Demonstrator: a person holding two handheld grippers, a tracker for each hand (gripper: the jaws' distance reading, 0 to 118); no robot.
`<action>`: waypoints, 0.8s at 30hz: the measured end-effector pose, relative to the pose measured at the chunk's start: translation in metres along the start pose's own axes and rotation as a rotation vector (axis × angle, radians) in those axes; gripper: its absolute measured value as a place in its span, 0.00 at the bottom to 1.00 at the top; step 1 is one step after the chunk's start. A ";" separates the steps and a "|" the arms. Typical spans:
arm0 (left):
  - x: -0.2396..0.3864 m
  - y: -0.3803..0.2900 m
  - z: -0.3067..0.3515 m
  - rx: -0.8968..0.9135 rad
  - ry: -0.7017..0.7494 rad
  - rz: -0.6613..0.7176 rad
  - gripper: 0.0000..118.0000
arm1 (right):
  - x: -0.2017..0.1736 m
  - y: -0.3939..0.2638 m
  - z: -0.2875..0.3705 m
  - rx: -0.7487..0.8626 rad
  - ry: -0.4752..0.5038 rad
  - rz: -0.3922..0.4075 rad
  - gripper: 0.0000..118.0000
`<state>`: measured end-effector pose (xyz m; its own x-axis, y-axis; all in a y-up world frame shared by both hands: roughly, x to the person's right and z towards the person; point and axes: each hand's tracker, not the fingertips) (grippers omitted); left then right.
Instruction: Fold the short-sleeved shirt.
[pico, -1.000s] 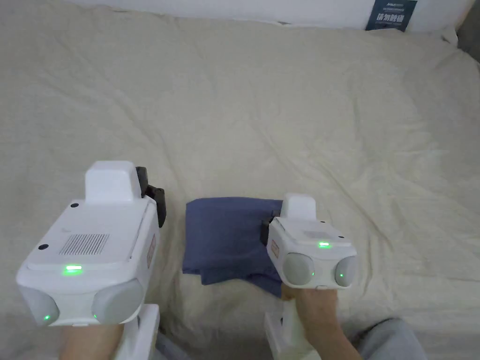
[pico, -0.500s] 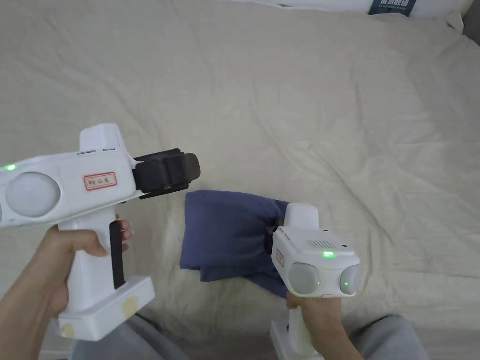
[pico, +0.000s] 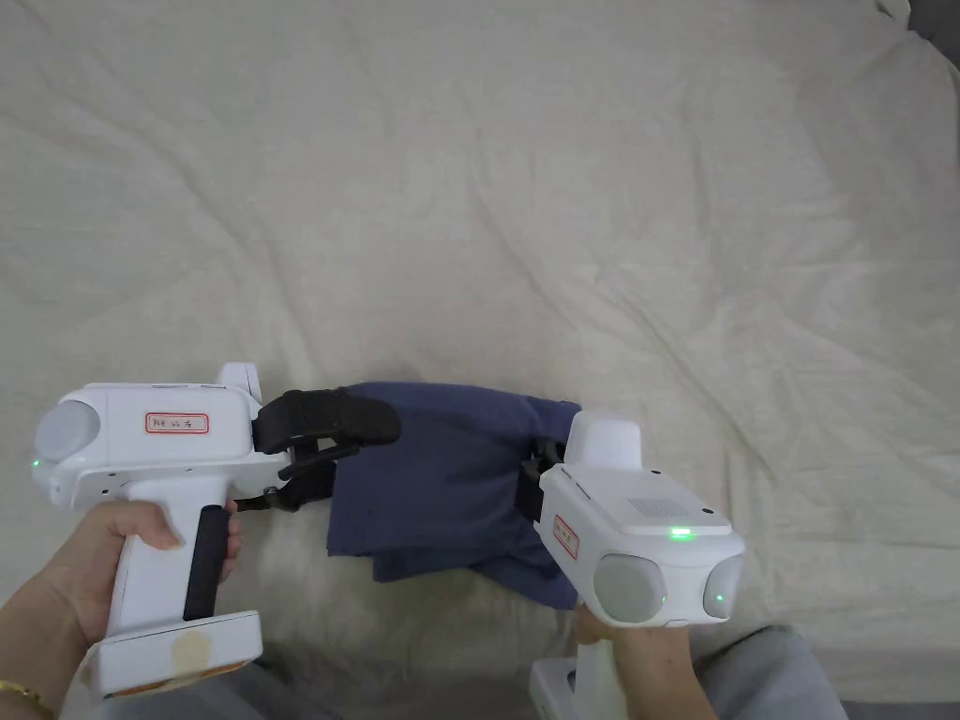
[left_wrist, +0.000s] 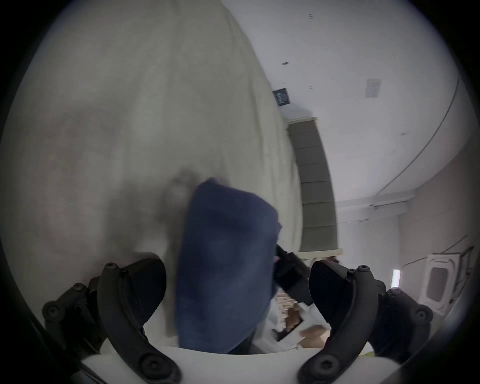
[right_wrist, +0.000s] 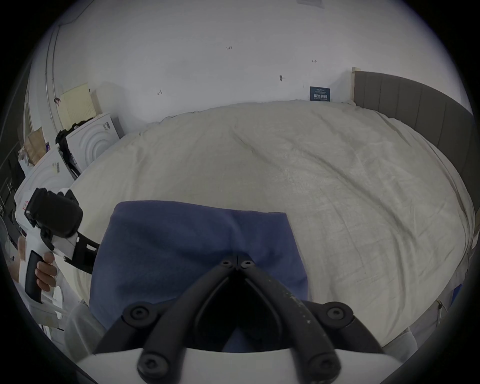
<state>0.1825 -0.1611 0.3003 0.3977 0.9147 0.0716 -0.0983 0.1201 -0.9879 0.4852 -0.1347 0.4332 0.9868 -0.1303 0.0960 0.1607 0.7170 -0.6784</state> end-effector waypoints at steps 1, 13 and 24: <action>0.000 0.001 -0.006 -0.006 -0.025 0.019 0.86 | 0.001 0.001 0.000 -0.003 0.003 -0.005 0.01; 0.045 0.005 -0.020 -0.019 0.278 -0.030 0.13 | 0.005 0.027 0.026 0.025 0.064 -0.010 0.01; 0.038 0.074 0.208 0.174 0.806 -0.100 0.12 | 0.021 0.068 0.107 0.195 0.128 -0.021 0.01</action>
<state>0.0001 -0.0373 0.2584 0.9373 0.3473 -0.0286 -0.1416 0.3047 -0.9419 0.5192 -0.0154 0.4677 0.9746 -0.2238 0.0069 0.1943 0.8302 -0.5225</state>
